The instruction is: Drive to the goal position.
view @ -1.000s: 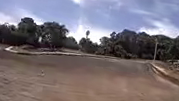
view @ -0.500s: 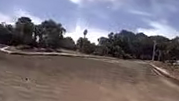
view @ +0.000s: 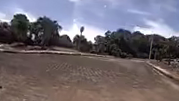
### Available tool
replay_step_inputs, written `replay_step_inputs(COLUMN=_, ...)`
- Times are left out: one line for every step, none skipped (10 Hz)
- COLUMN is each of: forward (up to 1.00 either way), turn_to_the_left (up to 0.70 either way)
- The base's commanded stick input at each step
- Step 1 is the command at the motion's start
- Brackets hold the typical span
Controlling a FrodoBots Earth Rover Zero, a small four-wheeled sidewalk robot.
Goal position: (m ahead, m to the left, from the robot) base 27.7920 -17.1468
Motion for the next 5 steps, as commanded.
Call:
replay_step_inputs(forward=1.00, turn_to_the_left=-0.22)
replay_step_inputs(forward=1.00, turn_to_the_left=-0.04)
replay_step_inputs(forward=1.00, turn_to_the_left=-0.19)
replay_step_inputs(forward=1.00, turn_to_the_left=-0.27)
replay_step_inputs(forward=1.00, turn_to_the_left=-0.07)
